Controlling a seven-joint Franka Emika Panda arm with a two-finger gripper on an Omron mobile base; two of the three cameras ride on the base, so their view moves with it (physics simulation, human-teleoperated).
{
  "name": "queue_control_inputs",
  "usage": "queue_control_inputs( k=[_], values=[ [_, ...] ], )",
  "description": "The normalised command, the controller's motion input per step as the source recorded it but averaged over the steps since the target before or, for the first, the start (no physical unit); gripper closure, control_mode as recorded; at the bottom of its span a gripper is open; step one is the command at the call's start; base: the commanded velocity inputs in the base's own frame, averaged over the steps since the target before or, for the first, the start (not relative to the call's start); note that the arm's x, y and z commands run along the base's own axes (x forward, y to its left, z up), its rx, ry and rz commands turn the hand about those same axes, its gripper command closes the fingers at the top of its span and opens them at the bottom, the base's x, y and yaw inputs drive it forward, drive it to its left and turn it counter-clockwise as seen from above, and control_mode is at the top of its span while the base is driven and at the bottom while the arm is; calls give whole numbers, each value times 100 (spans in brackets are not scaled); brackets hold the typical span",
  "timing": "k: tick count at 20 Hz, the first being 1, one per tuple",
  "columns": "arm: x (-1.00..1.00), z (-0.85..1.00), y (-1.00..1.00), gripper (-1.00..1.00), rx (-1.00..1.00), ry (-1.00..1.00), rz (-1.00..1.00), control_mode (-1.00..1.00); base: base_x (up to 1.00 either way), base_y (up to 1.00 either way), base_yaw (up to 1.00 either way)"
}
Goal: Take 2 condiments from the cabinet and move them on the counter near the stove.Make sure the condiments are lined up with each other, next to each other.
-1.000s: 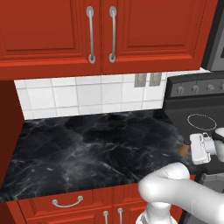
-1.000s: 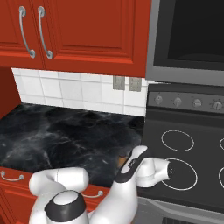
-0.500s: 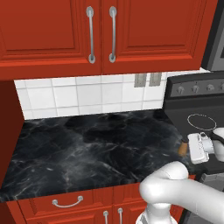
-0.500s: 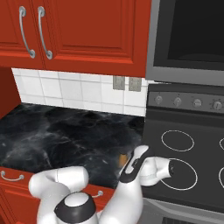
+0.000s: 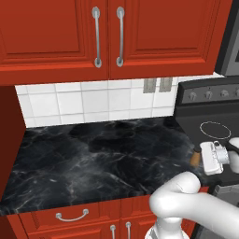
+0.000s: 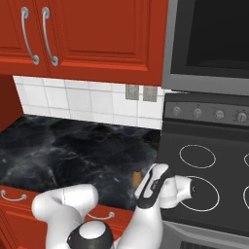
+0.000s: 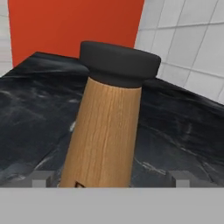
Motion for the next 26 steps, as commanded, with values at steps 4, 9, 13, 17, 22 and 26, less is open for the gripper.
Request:
queue_control_inputs(
  k=[4, 9, 13, 17, 22, 26],
  values=[
    [0, 3, -13, -100, 0, -9, 0, -100, 0, 0, 0],
    [0, 5, -26, -100, 0, 0, 0, -100, 0, 0, 0],
    [0, 34, -21, -100, 0, 0, 0, -100, 0, 0, 0],
    [0, 39, -19, -100, 0, 0, 0, -100, 0, 0, 0],
    [-6, 34, -11, -100, 0, 0, 0, -100, 0, 0, 0],
    [-24, 25, -3, -100, 0, 0, 0, -100, 0, 0, 0]
  ],
)
